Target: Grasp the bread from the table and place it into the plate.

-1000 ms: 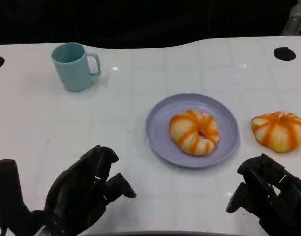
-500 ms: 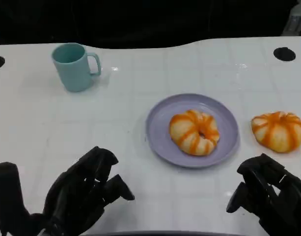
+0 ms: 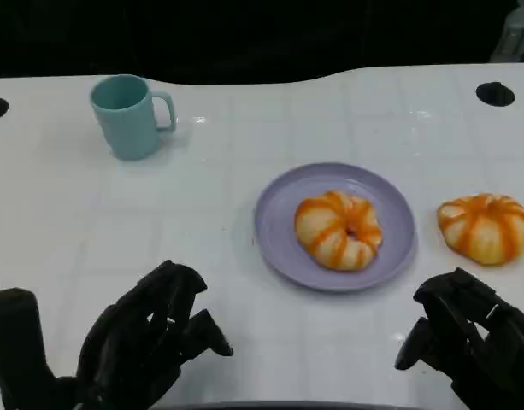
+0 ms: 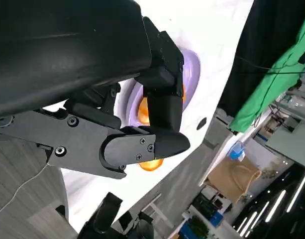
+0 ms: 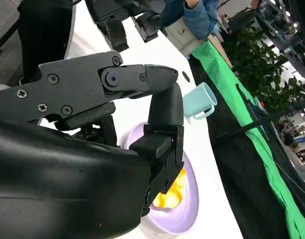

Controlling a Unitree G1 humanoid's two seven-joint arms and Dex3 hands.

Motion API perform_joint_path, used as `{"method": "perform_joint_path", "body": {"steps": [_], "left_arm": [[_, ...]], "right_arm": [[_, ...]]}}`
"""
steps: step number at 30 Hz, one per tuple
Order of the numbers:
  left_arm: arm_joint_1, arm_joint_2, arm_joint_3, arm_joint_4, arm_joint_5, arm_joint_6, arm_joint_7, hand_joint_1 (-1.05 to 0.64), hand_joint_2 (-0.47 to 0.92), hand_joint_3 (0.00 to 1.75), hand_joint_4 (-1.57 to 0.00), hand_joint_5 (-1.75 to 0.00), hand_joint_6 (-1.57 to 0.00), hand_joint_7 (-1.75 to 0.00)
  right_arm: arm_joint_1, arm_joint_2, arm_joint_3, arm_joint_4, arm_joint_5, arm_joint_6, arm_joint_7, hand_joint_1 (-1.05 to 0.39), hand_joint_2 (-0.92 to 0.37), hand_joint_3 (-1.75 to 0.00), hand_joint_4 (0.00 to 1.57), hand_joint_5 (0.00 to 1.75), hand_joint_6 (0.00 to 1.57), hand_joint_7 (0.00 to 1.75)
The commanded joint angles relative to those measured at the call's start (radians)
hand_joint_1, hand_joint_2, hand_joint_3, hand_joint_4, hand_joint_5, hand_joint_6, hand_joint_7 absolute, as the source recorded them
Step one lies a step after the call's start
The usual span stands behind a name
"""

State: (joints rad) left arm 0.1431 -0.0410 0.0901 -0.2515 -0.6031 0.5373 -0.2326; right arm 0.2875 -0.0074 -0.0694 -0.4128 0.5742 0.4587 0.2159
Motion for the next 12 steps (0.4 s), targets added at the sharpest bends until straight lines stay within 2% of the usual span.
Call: {"method": "perform_joint_path", "body": {"steps": [1,12], "left_arm": [[-0.002,0.008,-0.003,0.012,0.014,-0.030,-0.008,-0.57,0.92,0.46,-0.78,-1.75,-0.51,-1.75],[-0.008,0.012,-0.002,0.021,0.015,-0.037,-0.007,-0.56,0.92,0.48,-0.78,-1.75,-0.50,-1.75]], "right_arm": [[-0.005,-0.009,-0.011,-0.004,-0.004,-0.016,-0.002,-0.52,-0.92,-0.27,0.56,1.75,0.51,1.46],[-0.007,-0.007,-0.013,0.007,0.002,-0.021,0.003,-0.51,-0.92,-0.27,0.56,1.75,0.48,1.49]]}}
